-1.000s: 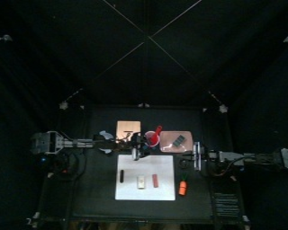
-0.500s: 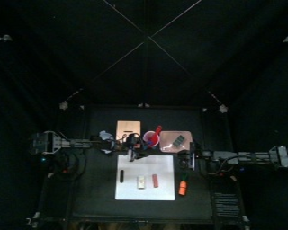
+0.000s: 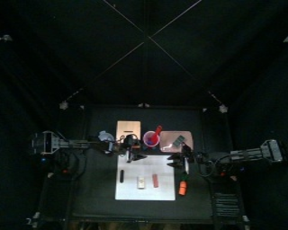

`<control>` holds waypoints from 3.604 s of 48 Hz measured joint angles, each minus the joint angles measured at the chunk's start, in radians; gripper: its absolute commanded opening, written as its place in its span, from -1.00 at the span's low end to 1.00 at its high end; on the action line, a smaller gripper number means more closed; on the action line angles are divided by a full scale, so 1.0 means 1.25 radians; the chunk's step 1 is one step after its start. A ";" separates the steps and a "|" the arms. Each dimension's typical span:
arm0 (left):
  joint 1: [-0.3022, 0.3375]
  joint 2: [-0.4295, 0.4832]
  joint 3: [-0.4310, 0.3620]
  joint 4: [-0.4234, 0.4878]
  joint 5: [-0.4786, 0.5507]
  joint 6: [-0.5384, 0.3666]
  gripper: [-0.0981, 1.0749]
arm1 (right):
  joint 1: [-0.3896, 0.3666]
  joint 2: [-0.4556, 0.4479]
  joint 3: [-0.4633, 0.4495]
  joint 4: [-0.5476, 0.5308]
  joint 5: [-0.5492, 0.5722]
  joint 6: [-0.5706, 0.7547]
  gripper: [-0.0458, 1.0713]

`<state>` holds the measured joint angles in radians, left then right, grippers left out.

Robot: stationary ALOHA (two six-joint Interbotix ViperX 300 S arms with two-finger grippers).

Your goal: Grab salmon

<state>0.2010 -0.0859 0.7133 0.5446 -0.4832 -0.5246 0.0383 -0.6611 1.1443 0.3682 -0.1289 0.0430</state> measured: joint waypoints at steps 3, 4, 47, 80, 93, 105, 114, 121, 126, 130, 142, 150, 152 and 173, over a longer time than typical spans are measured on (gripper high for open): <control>0.000 0.000 0.001 -0.001 0.000 0.000 0.82 | 0.009 0.009 -0.005 0.039 0.012 0.009 0.86; -0.001 -0.001 0.001 -0.001 0.000 0.000 0.82 | 0.012 0.013 -0.007 0.055 0.017 0.010 0.89; -0.001 -0.033 0.069 -0.011 0.000 0.000 0.82 | 0.058 0.312 -0.209 0.223 0.211 0.190 0.94; 0.007 -0.048 0.106 -0.011 -0.001 0.000 0.82 | 0.018 0.418 -0.293 -0.099 0.326 0.569 0.94; 0.011 -0.048 0.108 -0.012 0.000 0.000 0.82 | 0.047 0.450 -0.320 -0.299 0.355 0.858 0.94; 0.022 -0.048 0.112 -0.011 -0.001 0.000 0.82 | 0.099 0.480 -0.363 -0.498 0.421 1.090 0.94; 0.027 -0.048 0.117 -0.011 -0.001 0.000 0.82 | 0.144 0.518 -0.387 -0.572 0.452 1.235 0.94; 0.027 -0.048 0.120 -0.011 -0.001 0.000 0.82 | 0.173 0.556 -0.418 -0.601 0.490 1.304 0.94; 0.028 -0.048 0.121 -0.011 -0.001 0.000 0.82 | 0.187 0.580 -0.444 -0.611 0.518 1.330 0.93; 0.029 -0.048 0.124 -0.011 -0.001 0.001 0.82 | 0.194 0.599 -0.469 -0.605 0.542 1.334 0.93; 0.031 -0.048 0.130 -0.004 -0.001 0.000 0.82 | 0.195 0.653 -0.528 -0.569 0.631 1.334 0.93; 0.032 -0.048 0.135 0.000 -0.001 0.000 0.82 | 0.196 0.672 -0.546 -0.556 0.634 1.335 0.92; 0.033 -0.048 0.134 0.001 0.000 0.001 0.82 | 0.196 0.679 -0.550 -0.551 0.634 1.334 0.91; 0.034 -0.048 0.142 0.006 -0.001 0.001 0.82 | 0.201 0.699 -0.561 -0.520 0.644 1.334 0.17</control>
<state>0.2439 -0.1457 0.8912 0.5522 -0.4847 -0.5231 0.2899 0.2132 0.4433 -0.2823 0.6765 1.7104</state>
